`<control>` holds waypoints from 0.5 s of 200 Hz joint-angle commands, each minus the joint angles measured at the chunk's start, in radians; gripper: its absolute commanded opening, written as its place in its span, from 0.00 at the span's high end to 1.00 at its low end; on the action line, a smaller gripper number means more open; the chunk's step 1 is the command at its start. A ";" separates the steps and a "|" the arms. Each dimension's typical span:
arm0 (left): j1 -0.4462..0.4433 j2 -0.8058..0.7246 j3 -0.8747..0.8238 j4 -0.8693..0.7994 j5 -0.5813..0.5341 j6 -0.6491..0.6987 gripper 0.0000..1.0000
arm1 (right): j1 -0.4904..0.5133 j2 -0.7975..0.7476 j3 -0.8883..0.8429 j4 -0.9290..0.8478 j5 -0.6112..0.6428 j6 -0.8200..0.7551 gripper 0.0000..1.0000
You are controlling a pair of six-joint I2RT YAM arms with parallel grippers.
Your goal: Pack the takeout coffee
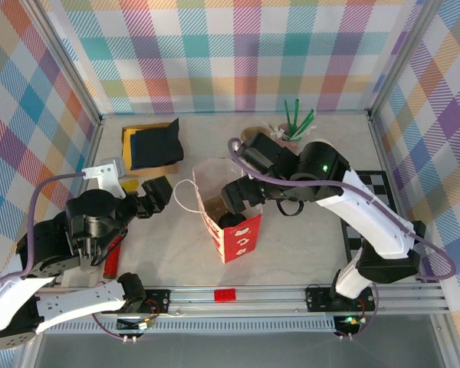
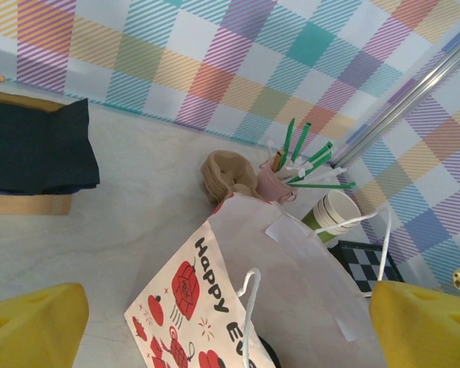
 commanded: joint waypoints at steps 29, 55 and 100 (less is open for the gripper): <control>-0.006 0.017 0.015 -0.006 -0.024 0.023 0.05 | -0.012 -0.062 -0.055 0.043 0.027 -0.036 0.01; -0.006 0.026 0.010 0.006 -0.012 0.016 0.04 | -0.030 -0.091 -0.095 0.075 0.028 -0.056 0.01; -0.006 0.086 0.049 -0.020 -0.003 0.015 0.02 | -0.084 -0.123 -0.147 0.114 0.016 -0.094 0.01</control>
